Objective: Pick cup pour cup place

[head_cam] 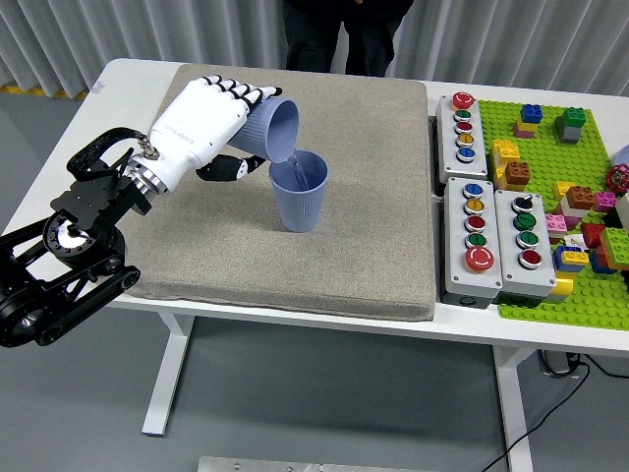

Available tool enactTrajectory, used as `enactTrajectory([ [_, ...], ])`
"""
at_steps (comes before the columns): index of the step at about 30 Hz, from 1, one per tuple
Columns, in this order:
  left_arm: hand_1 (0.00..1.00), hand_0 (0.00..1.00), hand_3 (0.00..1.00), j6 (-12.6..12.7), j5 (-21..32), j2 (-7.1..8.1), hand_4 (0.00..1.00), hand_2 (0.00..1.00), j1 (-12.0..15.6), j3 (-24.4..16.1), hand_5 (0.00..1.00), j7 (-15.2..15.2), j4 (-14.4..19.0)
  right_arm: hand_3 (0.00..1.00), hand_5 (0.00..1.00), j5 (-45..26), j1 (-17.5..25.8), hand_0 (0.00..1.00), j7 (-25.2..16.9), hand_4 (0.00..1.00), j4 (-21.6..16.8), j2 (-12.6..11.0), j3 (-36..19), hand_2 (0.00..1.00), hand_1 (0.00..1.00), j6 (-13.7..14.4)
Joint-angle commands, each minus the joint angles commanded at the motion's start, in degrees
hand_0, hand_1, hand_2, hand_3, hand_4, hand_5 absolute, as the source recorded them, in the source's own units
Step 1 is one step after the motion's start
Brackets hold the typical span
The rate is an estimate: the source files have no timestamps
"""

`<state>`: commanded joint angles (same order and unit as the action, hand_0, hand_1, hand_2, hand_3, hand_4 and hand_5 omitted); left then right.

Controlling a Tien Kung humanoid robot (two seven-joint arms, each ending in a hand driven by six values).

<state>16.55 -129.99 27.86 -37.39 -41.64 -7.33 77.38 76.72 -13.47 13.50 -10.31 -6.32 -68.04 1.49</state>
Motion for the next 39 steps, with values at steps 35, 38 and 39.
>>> enactTrajectory([
  [35, 0.552, 0.562, 0.597, 2.3, 0.0, 2.97, 0.606, 0.596, -3.6, 4.8, 0.173, -2.4, 2.2, 0.579, 0.033, -0.5, 0.3, 0.685, 0.0, 0.002, 0.0, 0.1, 0.2, 0.573, 0.650, 0.1],
  [38, 0.552, 0.562, 0.597, 2.0, 0.0, 3.12, 0.606, 0.596, -4.0, 5.3, 0.173, -2.5, 2.3, 0.579, 0.033, -0.4, 0.2, 0.685, 0.0, 0.002, 0.0, 0.1, 0.2, 0.573, 0.650, 0.1],
  [39, 0.551, 0.562, 0.598, 2.0, 0.0, 3.21, 0.595, 0.596, -4.2, 5.7, 0.161, -2.4, 2.3, 0.579, 0.033, -0.5, 0.2, 0.685, 0.0, 0.002, 0.0, 0.0, 0.3, 0.573, 0.649, 0.1],
])
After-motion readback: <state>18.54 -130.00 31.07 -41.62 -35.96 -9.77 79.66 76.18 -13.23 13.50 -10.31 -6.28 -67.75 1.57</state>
